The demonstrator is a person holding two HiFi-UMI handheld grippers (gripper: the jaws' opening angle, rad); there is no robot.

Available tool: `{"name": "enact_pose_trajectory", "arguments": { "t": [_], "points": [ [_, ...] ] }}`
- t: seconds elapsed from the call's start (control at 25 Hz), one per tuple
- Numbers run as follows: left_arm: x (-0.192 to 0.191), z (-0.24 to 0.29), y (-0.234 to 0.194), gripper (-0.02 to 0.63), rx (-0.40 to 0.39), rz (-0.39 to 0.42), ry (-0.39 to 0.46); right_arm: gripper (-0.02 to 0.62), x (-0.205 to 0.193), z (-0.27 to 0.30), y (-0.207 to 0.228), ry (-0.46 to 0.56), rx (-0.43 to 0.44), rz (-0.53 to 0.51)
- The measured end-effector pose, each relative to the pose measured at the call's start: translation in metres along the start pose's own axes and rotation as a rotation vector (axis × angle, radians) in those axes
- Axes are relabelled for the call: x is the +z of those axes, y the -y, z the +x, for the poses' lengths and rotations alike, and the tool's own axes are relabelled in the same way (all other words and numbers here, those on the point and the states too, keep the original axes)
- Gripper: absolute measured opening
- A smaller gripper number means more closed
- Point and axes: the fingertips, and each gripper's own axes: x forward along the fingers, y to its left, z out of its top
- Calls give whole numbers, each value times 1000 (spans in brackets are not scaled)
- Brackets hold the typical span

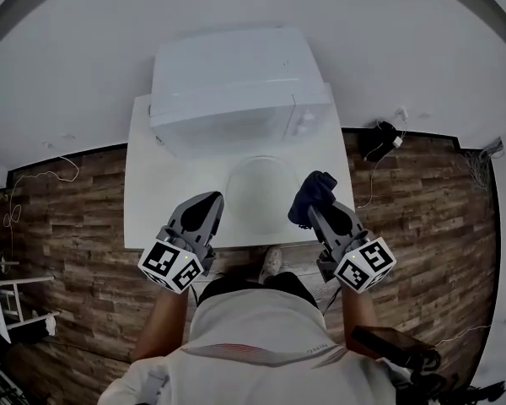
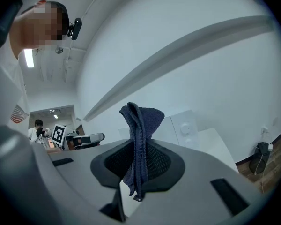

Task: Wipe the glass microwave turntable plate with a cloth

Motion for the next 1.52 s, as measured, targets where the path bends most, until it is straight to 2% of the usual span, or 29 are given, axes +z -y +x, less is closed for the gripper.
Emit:
{"name": "enact_pose_trajectory", "arguments": {
  "t": [0.12, 0.32, 0.68, 0.88, 1.12, 1.32, 1.52],
  "points": [
    [-9, 11, -2, 11, 66, -14, -13, 63, -9, 7, 20, -44, 53, 18],
    [-23, 18, -6, 10, 108, -33, -42, 63, -21, 22, 36, -102, 103, 80],
    [-45, 9, -35, 11, 137, -59, -60, 63, -66, 86, 20, -247, 181, 188],
    [-72, -6, -67, 11, 180, -78, -69, 63, -99, 134, 11, -328, 171, 240],
    [-85, -27, -92, 11, 197, -106, -88, 63, -145, 182, -3, -441, 173, 271],
    [-102, -38, -104, 11, 197, -133, -111, 63, -188, 213, -10, -556, 150, 273],
    [-112, -40, -107, 9, 191, -156, -132, 63, -212, 231, -6, -634, 125, 268]
  ]
}}
